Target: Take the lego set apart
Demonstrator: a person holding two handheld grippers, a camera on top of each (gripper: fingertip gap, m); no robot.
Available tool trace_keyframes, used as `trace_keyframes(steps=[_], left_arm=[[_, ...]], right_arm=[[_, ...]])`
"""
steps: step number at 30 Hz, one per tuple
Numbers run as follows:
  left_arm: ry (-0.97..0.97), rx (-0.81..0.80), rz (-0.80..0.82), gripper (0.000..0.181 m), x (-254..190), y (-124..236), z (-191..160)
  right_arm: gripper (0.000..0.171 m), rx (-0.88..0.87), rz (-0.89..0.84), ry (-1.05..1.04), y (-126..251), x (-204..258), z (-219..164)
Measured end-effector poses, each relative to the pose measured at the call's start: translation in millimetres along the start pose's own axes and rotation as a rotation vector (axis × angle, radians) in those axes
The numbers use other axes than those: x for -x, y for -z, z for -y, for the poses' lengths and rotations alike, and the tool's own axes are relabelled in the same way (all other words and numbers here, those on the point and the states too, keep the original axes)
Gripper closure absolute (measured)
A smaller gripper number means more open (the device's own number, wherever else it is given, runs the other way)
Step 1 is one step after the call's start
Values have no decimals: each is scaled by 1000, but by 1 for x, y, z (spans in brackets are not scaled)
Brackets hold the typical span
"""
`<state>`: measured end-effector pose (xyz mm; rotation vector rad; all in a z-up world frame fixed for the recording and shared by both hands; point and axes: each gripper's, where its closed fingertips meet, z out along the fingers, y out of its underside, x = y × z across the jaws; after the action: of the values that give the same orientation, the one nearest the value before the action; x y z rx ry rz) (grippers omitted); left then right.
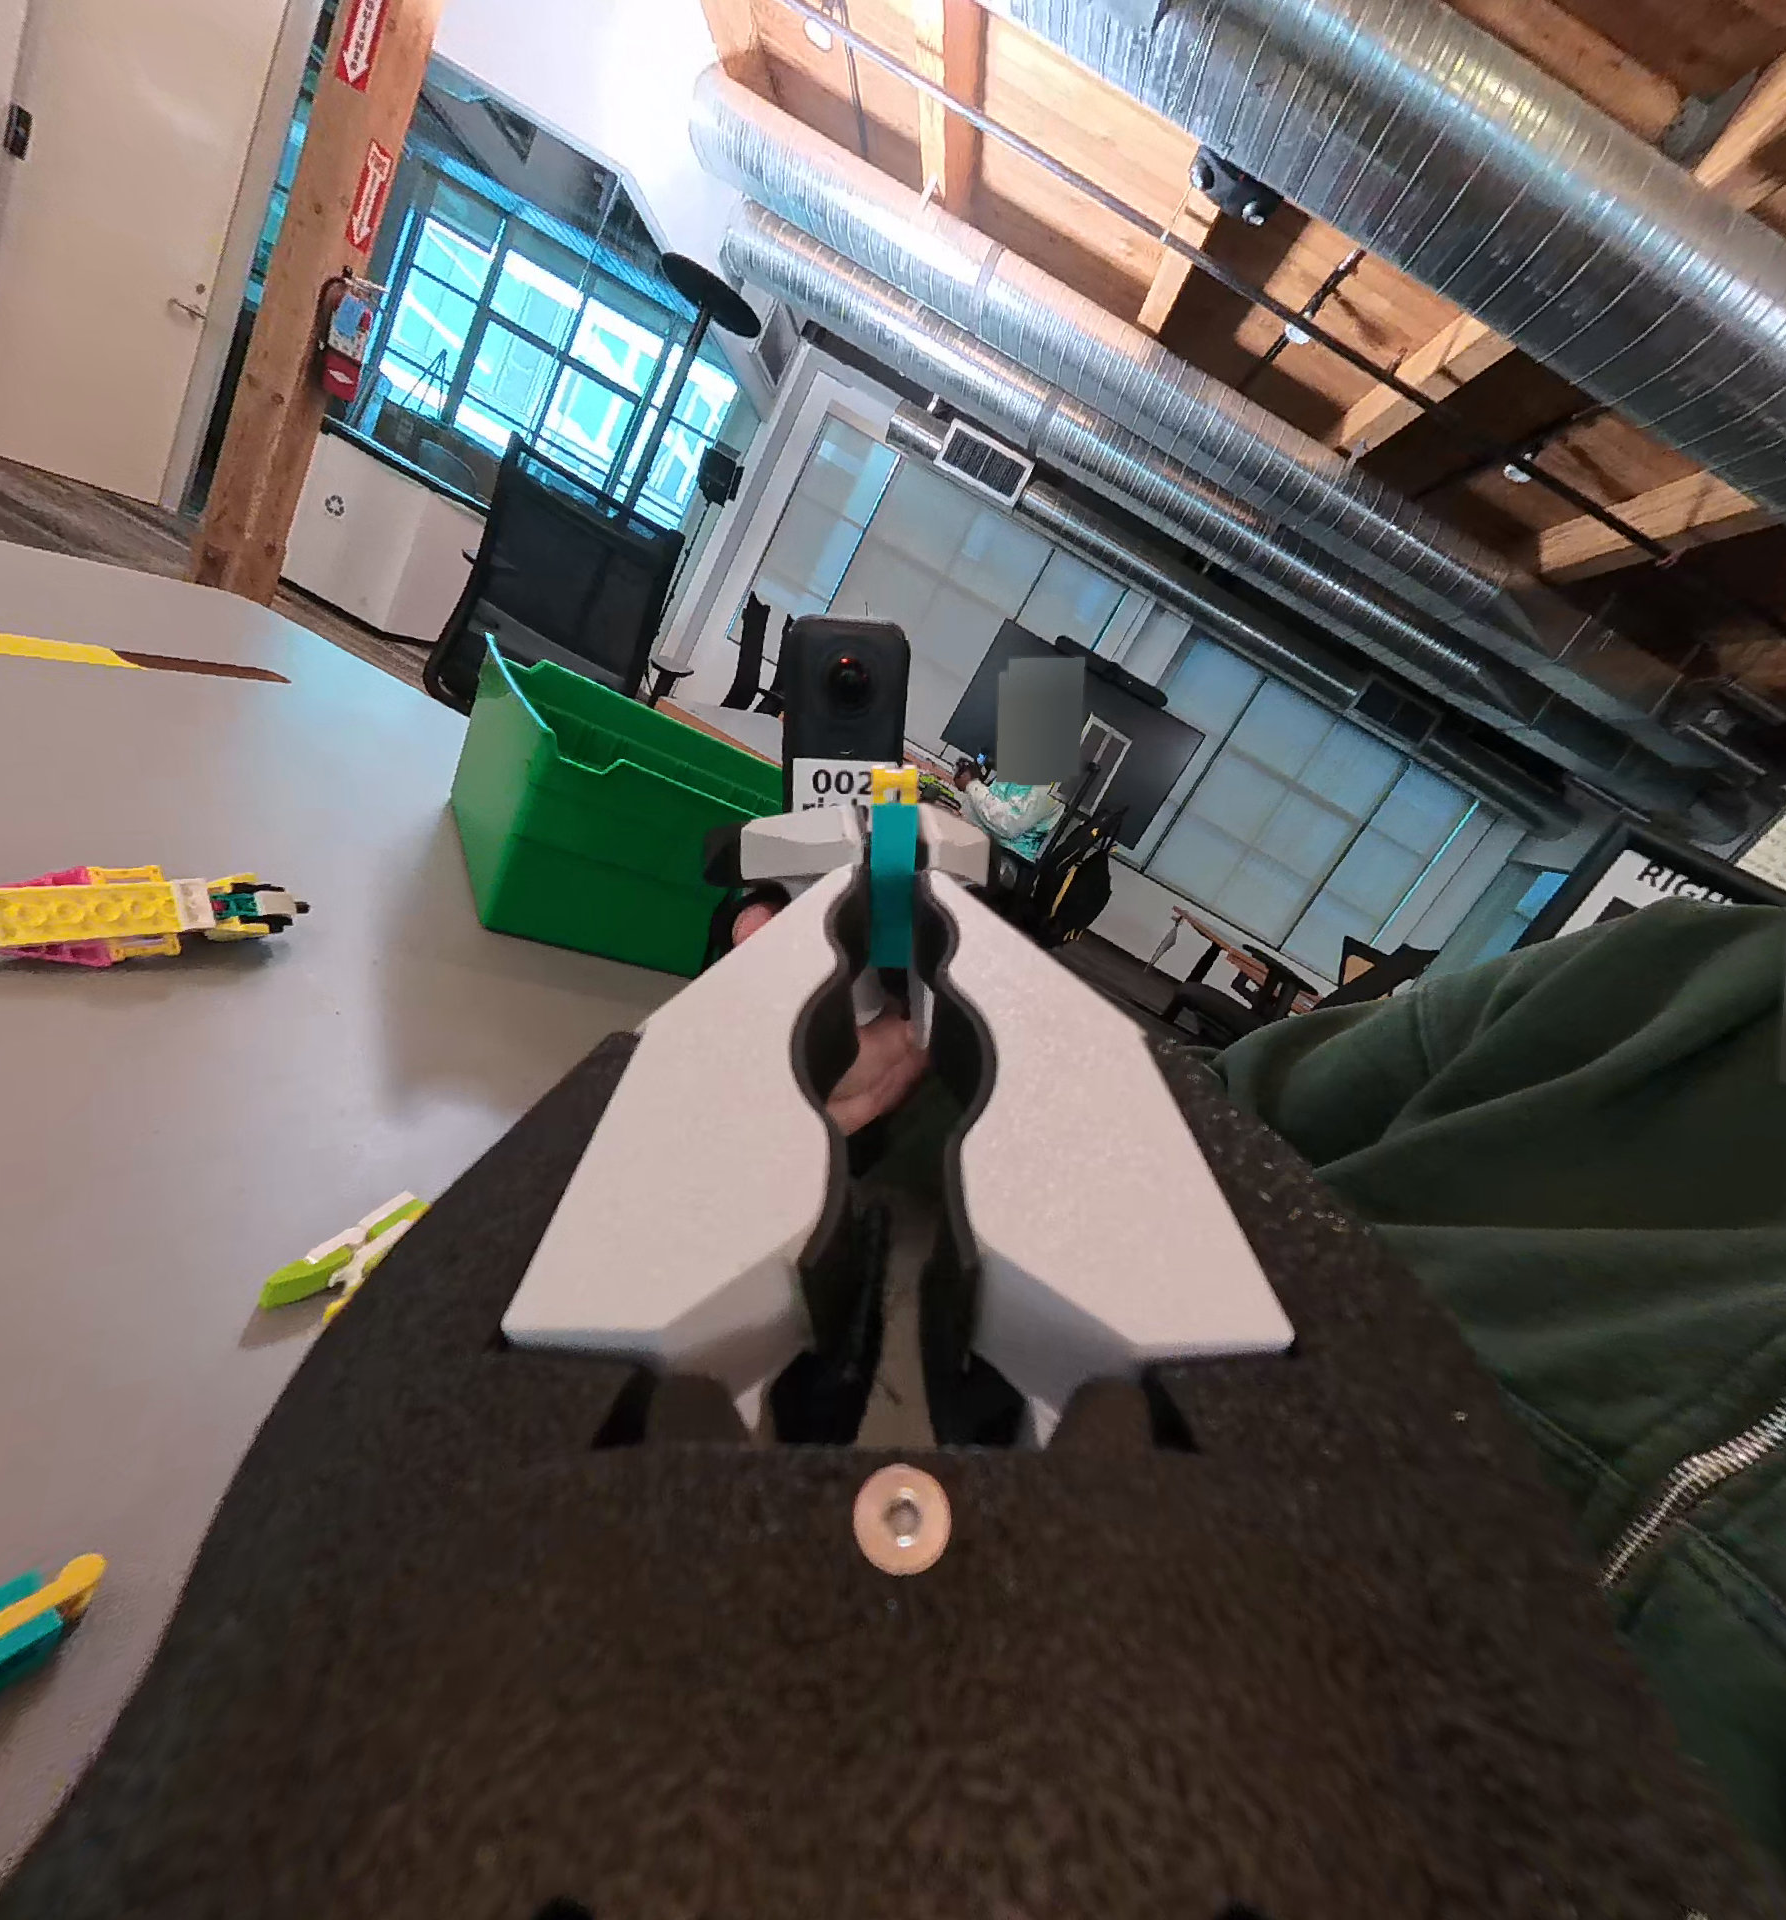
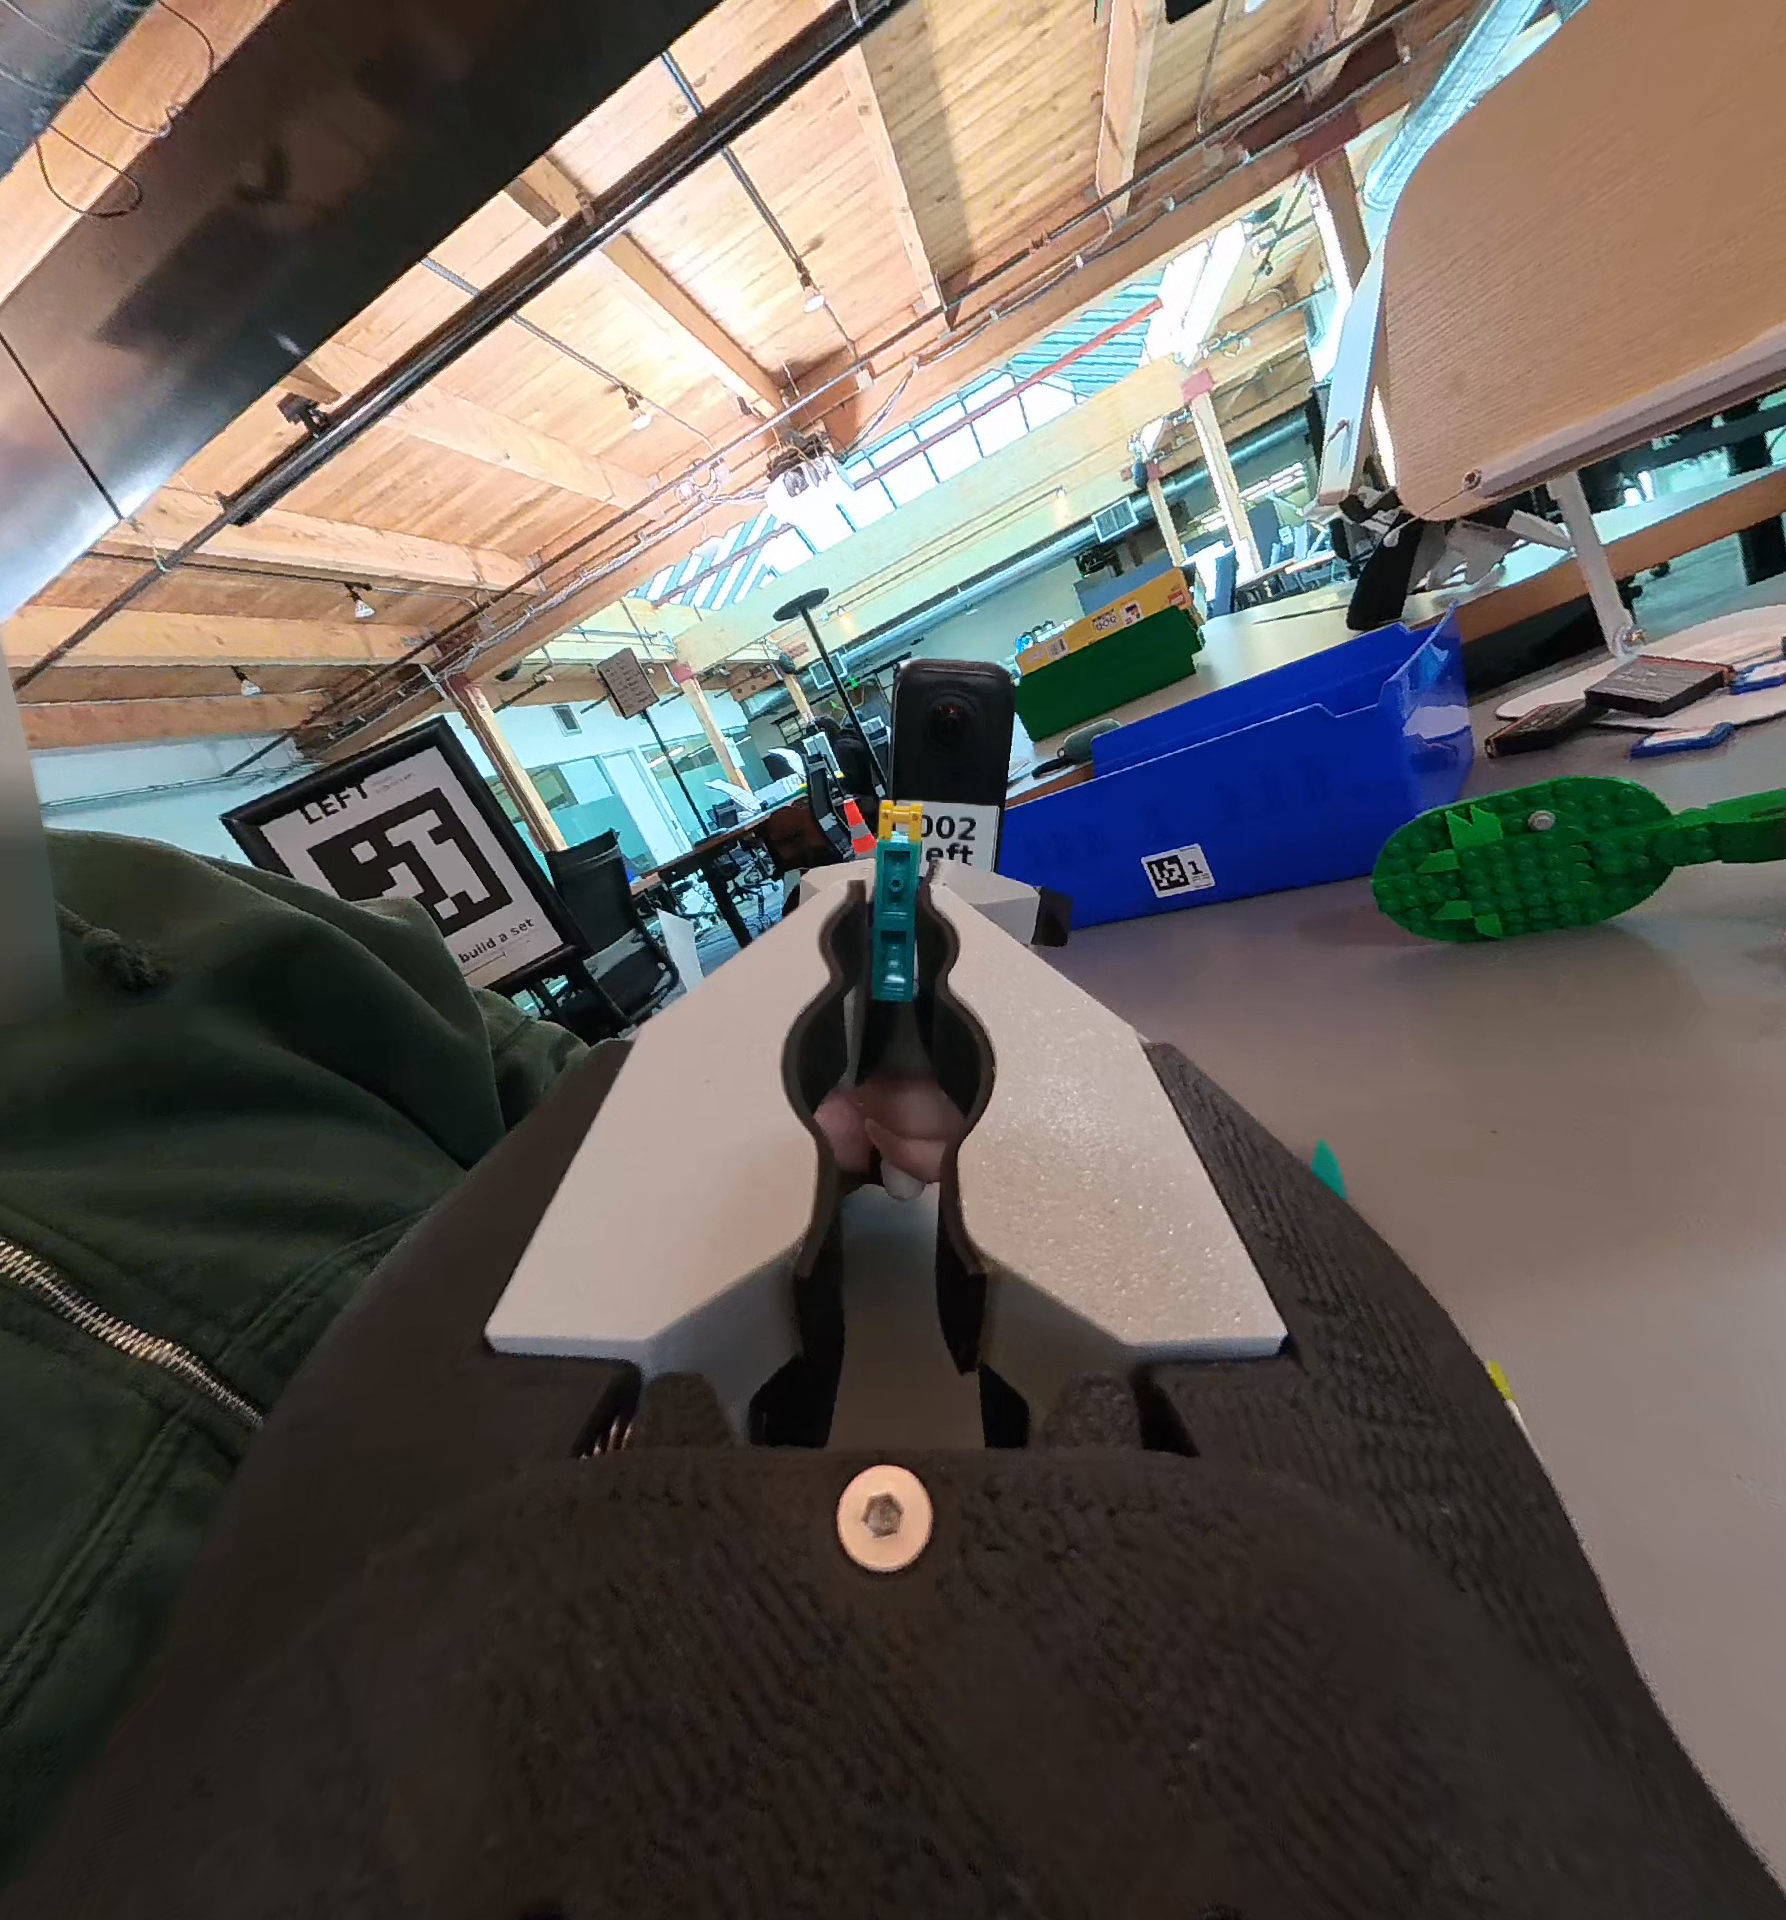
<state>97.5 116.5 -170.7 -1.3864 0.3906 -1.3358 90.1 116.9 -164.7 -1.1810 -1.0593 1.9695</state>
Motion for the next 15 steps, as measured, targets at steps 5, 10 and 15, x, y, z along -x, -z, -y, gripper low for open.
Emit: trace_keyframes(steps=[5,10,15], left_arm=[[29,-13,4,175,3,1,-1],[36,-10,-3,175,2,0,-3],[16,0,14,175,3,0,-3]], right_arm=[[159,5,-3,-12,-1,-1,-2],[162,3,-17,-42,-1,-5,-3],[162,12,-26,-32,-1,-5,-4]])
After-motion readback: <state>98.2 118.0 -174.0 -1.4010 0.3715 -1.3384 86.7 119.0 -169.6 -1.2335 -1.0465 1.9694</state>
